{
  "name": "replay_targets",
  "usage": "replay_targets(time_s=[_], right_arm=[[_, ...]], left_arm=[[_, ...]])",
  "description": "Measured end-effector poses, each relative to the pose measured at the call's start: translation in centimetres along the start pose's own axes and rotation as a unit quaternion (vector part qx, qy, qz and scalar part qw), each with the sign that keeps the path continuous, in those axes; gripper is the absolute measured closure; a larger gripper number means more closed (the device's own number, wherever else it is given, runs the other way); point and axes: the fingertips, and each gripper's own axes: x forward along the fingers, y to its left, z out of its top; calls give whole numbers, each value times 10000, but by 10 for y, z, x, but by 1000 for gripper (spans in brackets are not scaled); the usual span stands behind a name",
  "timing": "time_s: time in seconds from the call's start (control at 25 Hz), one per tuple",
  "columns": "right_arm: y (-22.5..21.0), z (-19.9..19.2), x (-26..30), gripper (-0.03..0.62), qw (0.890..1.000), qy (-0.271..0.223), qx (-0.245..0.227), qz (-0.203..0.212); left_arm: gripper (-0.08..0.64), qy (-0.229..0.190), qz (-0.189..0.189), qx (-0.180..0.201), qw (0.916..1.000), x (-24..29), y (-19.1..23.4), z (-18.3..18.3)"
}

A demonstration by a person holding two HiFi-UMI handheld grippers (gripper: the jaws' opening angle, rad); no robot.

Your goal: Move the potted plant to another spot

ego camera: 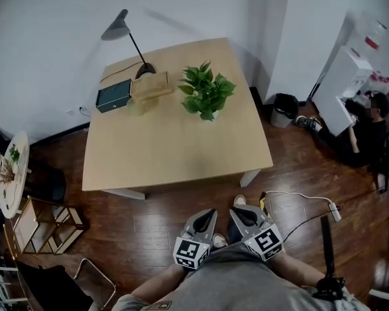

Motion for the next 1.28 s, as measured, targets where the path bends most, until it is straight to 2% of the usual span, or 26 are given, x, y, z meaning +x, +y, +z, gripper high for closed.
replay_targets(time_s=[0.28, 0.68, 1.04, 1.28], right_arm=[[-56, 13, 44, 586, 9999, -92, -14, -47], [-159, 60, 118, 586, 9994, -179, -66, 281], [-219, 65, 157, 586, 9995, 72, -53, 304], [-235, 65, 177, 586, 9998, 192, -41, -49]], left_arm=[[555, -40, 103, 115, 9999, 49, 42, 22], [555, -74, 494, 188, 9986, 145, 119, 82], [555, 109, 798, 13, 9967, 182, 164, 93], [555, 253, 557, -31, 9981, 190, 188, 87]])
